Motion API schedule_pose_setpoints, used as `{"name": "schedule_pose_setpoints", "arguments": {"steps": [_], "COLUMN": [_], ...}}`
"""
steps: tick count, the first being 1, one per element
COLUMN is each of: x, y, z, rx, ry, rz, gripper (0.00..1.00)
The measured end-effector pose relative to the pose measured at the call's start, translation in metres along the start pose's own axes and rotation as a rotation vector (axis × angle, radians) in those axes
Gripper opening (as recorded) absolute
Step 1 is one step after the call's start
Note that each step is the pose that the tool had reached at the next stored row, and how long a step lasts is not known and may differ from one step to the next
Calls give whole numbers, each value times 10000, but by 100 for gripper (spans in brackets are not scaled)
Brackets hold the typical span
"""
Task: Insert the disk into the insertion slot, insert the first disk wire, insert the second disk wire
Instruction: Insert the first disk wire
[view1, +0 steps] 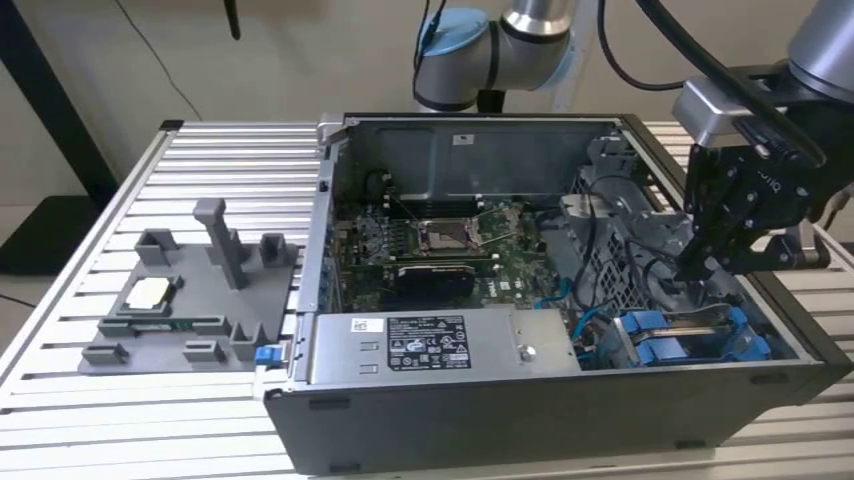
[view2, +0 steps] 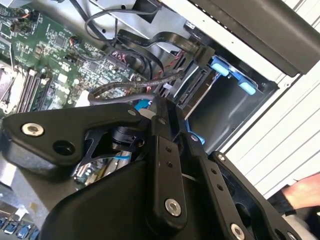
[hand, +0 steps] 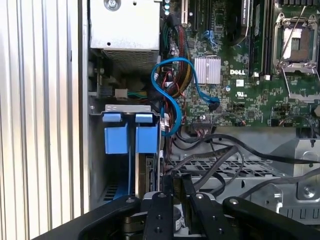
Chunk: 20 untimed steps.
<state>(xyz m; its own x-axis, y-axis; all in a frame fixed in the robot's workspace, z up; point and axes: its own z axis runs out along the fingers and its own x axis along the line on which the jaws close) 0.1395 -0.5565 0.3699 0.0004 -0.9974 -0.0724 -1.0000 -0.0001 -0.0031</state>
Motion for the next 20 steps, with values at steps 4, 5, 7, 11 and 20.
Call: {"name": "schedule_pose_setpoints", "arguments": {"steps": [4,5,7,11,20], "x": [23,35,57,96,160], "y": [-28,-37,-55,-79,-134], "z": [21,27,38,62,126], "rx": [0,0,0,1,0], "ry": [30,35,48,64,83], "rz": [1,2,1,1,2], "gripper": [19,19,19,19,19]}}
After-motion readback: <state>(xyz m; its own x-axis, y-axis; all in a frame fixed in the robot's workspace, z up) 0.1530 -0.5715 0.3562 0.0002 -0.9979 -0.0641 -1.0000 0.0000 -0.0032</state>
